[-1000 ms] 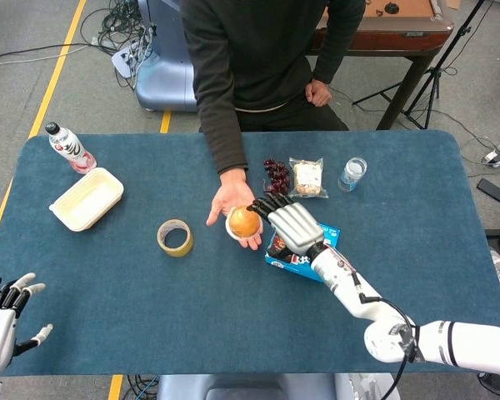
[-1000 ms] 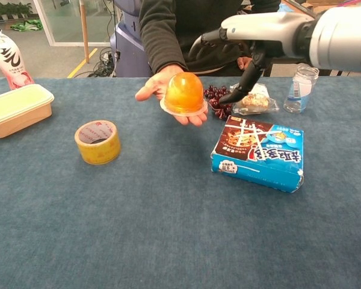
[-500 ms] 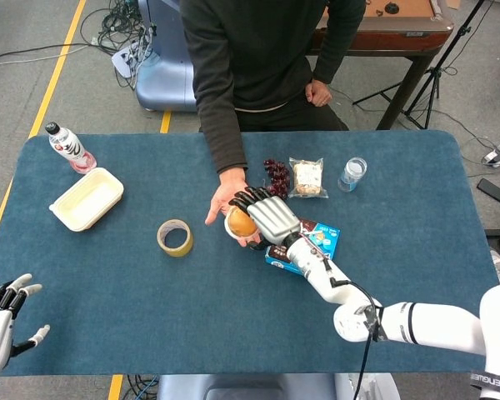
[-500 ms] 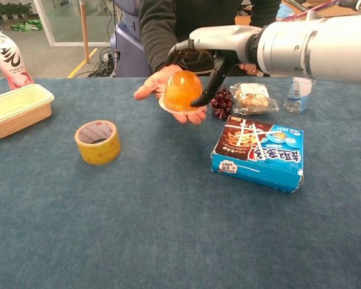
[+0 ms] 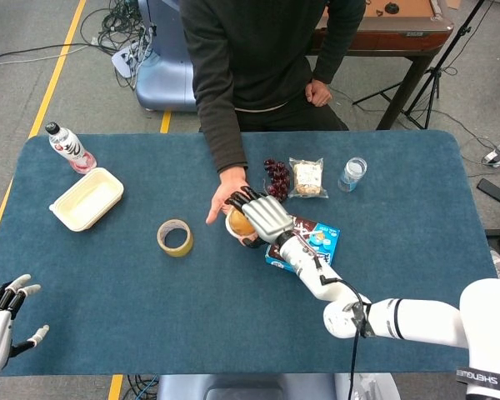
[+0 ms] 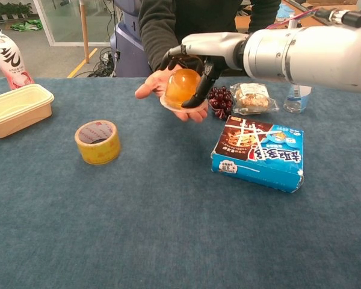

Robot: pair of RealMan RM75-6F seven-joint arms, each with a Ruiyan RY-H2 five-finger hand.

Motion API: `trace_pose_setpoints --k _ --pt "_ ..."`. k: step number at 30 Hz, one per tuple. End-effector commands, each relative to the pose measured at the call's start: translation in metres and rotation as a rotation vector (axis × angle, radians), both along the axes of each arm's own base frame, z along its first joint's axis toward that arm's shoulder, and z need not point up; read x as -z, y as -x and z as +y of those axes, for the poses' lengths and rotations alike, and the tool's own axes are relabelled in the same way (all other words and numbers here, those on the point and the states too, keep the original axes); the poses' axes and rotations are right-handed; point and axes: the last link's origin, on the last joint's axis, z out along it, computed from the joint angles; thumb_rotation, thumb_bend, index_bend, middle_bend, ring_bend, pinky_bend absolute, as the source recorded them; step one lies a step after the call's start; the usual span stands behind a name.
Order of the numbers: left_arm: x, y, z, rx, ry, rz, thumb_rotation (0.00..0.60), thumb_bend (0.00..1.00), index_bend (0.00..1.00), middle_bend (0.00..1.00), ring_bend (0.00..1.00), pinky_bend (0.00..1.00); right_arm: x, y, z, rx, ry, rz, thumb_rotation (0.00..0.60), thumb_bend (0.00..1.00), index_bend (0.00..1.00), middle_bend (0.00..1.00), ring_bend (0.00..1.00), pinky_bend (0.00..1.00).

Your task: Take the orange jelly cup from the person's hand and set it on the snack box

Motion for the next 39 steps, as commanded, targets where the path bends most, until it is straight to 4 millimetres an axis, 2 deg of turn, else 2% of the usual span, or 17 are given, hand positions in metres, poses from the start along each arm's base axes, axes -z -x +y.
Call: trace_pose_setpoints --k 1,6,11,16,18,26,33,39 --pt "0.000 0.000 0.000 0.000 -0.001 0.000 0.600 0.17 0.28 0.16 0.14 0.03 0.003 -0.001 0.000 -0.003 -0.003 0.004 0.600 0.26 0.22 0.14 0.00 0.30" --pt "0.000 0.000 0.000 0.000 -0.002 0.000 0.600 0.17 0.29 0.16 0.14 0.03 0.005 -0.005 -0.001 -0.013 0.010 -0.010 0.600 0.36 0.35 0.20 0.05 0.42" --pt "0.000 0.001 0.000 -0.002 -0.002 0.000 0.600 0.17 0.29 0.16 0.14 0.03 0.006 -0.006 -0.002 -0.024 0.023 -0.008 0.600 0.40 0.48 0.29 0.14 0.50" --pt "0.000 0.002 -0.001 -0.007 -0.001 -0.001 0.600 0.17 0.29 0.16 0.14 0.03 0.009 -0.006 -0.003 -0.030 0.025 0.005 0.600 0.41 0.53 0.32 0.19 0.52" --pt "-0.001 0.003 -0.001 -0.008 -0.003 0.000 0.600 0.17 0.29 0.16 0.14 0.03 0.010 -0.006 -0.003 -0.029 0.027 0.003 0.600 0.41 0.56 0.35 0.24 0.54" --pt "-0.002 0.005 -0.002 -0.013 -0.006 0.000 0.600 0.17 0.29 0.17 0.14 0.03 0.004 -0.008 -0.003 -0.041 0.052 -0.036 0.600 0.50 0.66 0.48 0.38 0.66" --pt "-0.003 0.006 -0.002 -0.015 -0.010 0.002 0.600 0.17 0.29 0.17 0.14 0.03 -0.012 -0.006 -0.001 -0.043 0.073 -0.074 0.600 0.51 0.69 0.56 0.43 0.70" --pt "-0.004 0.005 -0.002 -0.011 -0.012 0.002 0.600 0.17 0.29 0.17 0.14 0.03 -0.040 0.002 0.006 -0.049 0.106 -0.107 0.600 0.51 0.69 0.56 0.43 0.71"
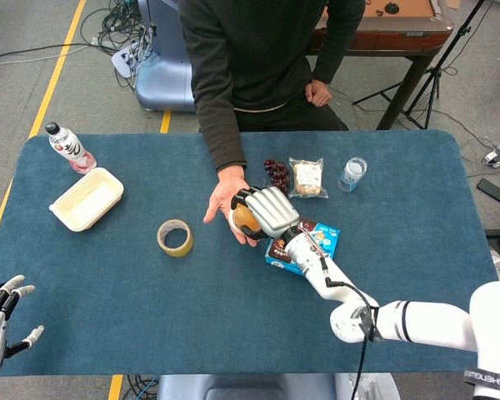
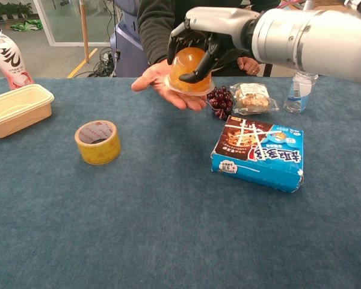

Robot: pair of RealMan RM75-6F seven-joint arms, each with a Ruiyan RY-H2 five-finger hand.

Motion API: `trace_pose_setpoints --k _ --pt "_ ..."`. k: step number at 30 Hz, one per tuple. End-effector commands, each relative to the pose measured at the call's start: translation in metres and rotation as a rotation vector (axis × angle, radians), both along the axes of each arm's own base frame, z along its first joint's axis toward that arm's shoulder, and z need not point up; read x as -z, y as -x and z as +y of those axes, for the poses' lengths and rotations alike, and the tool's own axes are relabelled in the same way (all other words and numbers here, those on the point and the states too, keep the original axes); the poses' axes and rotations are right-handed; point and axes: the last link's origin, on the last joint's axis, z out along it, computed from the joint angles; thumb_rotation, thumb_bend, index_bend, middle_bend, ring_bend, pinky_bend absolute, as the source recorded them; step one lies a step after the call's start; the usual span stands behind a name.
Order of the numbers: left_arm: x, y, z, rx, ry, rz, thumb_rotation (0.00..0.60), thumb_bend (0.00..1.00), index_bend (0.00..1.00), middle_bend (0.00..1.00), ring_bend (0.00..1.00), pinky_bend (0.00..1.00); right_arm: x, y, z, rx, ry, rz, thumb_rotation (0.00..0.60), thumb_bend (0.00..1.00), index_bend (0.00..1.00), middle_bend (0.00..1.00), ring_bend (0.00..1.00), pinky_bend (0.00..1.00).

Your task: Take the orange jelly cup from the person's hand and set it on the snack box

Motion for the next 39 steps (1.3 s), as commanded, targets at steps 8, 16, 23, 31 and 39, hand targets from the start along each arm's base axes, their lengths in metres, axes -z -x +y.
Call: trace_pose_setpoints --k 8,16,23,31,39 --pt "0.000 -0.003 0.000 0.008 0.004 -0.005 0.600 0.17 0.29 0.16 0.14 0.03 -0.047 0.038 0.019 0.031 0.045 0.007 0.600 0.51 0.69 0.56 0.43 0.71" --pt "0.003 -0.006 0.001 0.016 0.015 -0.009 0.600 0.17 0.29 0.16 0.14 0.03 -0.051 0.085 0.024 0.117 0.046 0.070 0.600 0.51 0.69 0.56 0.43 0.71" --pt "0.005 -0.007 0.001 0.017 0.019 -0.010 0.600 0.17 0.29 0.16 0.14 0.03 -0.036 0.107 0.021 0.143 0.027 0.102 0.600 0.51 0.69 0.56 0.43 0.71" --pt "0.004 -0.005 0.000 0.013 0.017 -0.012 0.600 0.17 0.29 0.17 0.14 0.03 -0.012 0.121 0.014 0.174 -0.005 0.109 0.600 0.51 0.69 0.50 0.39 0.68" --pt "0.006 -0.004 0.000 0.011 0.021 -0.013 0.600 0.17 0.29 0.16 0.14 0.03 0.005 0.133 0.013 0.194 -0.034 0.129 0.600 0.50 0.64 0.45 0.33 0.63"
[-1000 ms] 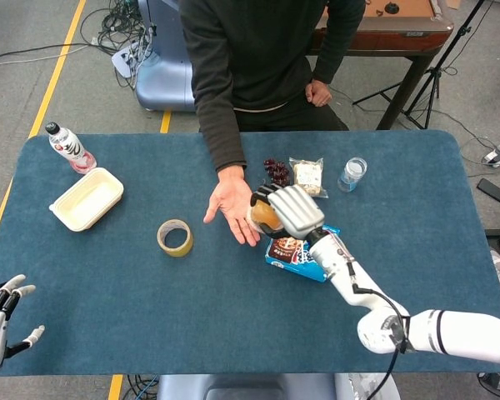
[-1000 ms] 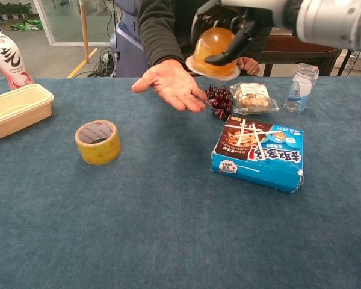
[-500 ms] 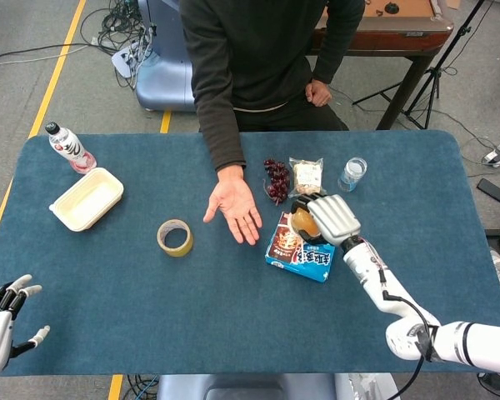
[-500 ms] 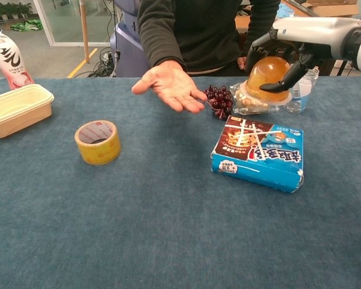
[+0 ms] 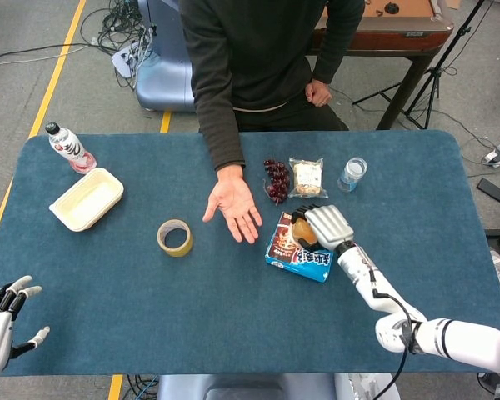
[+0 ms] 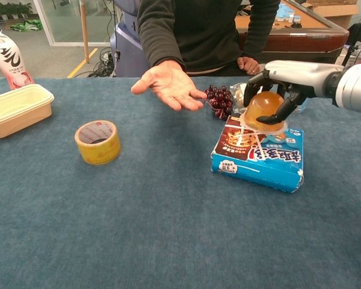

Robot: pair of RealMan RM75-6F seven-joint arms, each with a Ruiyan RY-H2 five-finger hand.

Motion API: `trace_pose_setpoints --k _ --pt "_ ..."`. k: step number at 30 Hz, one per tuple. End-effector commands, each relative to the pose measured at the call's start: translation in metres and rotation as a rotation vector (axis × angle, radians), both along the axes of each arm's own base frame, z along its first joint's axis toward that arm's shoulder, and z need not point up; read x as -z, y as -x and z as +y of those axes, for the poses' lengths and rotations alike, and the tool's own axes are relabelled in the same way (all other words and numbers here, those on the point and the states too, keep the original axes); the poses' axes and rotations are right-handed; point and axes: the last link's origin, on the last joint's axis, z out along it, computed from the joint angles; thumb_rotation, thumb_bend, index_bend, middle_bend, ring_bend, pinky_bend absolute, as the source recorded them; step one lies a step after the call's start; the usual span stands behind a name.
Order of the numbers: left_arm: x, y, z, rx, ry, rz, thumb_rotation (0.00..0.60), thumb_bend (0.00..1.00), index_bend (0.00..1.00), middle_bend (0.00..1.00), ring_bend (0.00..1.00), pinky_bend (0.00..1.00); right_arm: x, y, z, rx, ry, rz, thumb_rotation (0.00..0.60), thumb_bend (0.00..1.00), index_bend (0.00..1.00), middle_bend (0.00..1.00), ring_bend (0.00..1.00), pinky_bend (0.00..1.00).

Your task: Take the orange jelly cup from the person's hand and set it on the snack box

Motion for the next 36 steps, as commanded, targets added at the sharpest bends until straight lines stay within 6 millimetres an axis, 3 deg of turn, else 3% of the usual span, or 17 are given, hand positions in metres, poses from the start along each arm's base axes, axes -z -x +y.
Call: trace_pose_setpoints --k 1,5,9,13,16,23,36 --pt "0.000 0.000 0.000 0.000 0.000 -0.001 0.600 0.17 0.29 0.17 0.14 0.03 0.005 0.004 0.001 0.009 -0.011 0.005 0.600 0.50 0.62 0.44 0.33 0.62" --pt "0.000 0.000 0.000 0.000 -0.001 -0.001 0.600 0.17 0.29 0.16 0.14 0.03 0.007 0.009 0.002 0.004 0.001 0.024 0.600 0.50 0.53 0.41 0.29 0.53" --pt "0.001 0.001 0.000 0.000 0.003 -0.002 0.600 0.17 0.29 0.16 0.14 0.03 0.006 0.013 0.007 0.011 -0.009 0.038 0.600 0.50 0.31 0.28 0.17 0.34" --pt "0.003 0.001 0.000 -0.001 0.009 -0.005 0.600 0.17 0.29 0.16 0.14 0.03 0.003 0.018 0.014 0.032 -0.020 0.052 0.600 0.50 0.12 0.13 0.06 0.23" --pt "0.004 0.002 0.001 -0.001 0.012 -0.005 0.600 0.17 0.29 0.16 0.14 0.03 -0.001 0.021 0.017 0.037 -0.017 0.062 0.600 0.50 0.03 0.05 0.00 0.18" --pt "0.002 0.002 0.001 -0.003 0.006 -0.006 0.600 0.17 0.29 0.17 0.14 0.03 -0.032 0.026 0.037 0.038 0.063 0.037 0.600 0.49 0.00 0.01 0.00 0.16" --pt "0.005 0.002 0.006 -0.002 0.016 -0.008 0.600 0.17 0.29 0.16 0.14 0.03 -0.106 0.073 0.135 0.115 0.315 0.023 0.600 0.49 0.00 0.06 0.00 0.16"
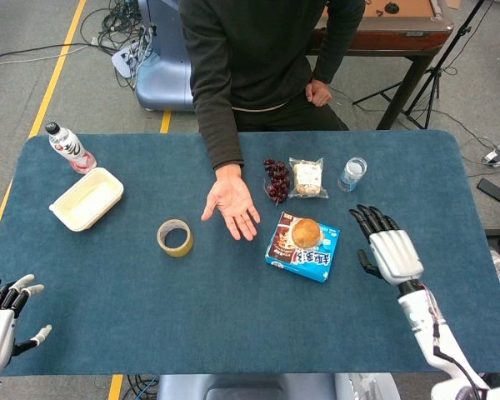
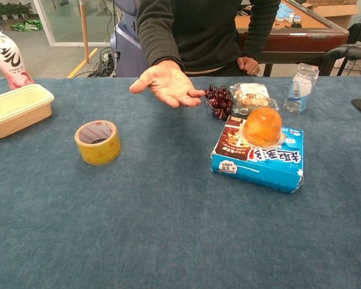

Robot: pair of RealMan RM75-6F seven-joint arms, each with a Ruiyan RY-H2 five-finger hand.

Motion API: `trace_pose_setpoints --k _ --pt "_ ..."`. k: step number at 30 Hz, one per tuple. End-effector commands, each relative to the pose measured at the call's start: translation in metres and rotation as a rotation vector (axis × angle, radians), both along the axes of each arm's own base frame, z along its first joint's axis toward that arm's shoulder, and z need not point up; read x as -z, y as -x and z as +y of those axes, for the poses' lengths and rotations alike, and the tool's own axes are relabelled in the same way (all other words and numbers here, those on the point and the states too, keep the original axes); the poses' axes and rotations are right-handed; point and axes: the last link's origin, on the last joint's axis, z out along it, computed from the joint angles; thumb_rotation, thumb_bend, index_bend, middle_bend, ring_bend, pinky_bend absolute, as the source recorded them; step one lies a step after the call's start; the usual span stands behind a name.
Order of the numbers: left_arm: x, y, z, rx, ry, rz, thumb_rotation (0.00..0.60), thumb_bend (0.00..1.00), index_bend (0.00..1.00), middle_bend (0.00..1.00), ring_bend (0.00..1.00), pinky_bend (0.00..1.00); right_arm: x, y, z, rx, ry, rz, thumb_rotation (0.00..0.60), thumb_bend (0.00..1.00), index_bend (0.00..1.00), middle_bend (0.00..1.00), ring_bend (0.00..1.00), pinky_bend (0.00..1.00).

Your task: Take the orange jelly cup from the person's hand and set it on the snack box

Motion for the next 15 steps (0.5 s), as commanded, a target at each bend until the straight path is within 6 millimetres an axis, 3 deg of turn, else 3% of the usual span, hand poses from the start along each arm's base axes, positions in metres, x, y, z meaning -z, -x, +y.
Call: trace_pose_setpoints --k 1,10,15 --pt "0.002 -0.001 0.001 0.001 0.004 -0.001 0.600 0.17 0.29 0.16 0.14 0.03 -0.020 0.019 0.038 0.028 0.072 -0.007 0.600 0.49 0.00 0.06 0.00 0.16" --pt "0.006 -0.006 0.009 0.015 0.009 -0.001 0.600 0.17 0.29 0.16 0.14 0.03 -0.035 0.043 0.090 0.063 0.193 -0.018 0.600 0.49 0.00 0.10 0.00 0.16" --pt "0.007 -0.008 0.011 0.016 0.011 0.000 0.600 0.17 0.29 0.16 0.14 0.03 -0.036 0.047 0.102 0.077 0.205 -0.030 0.600 0.49 0.00 0.11 0.00 0.16"
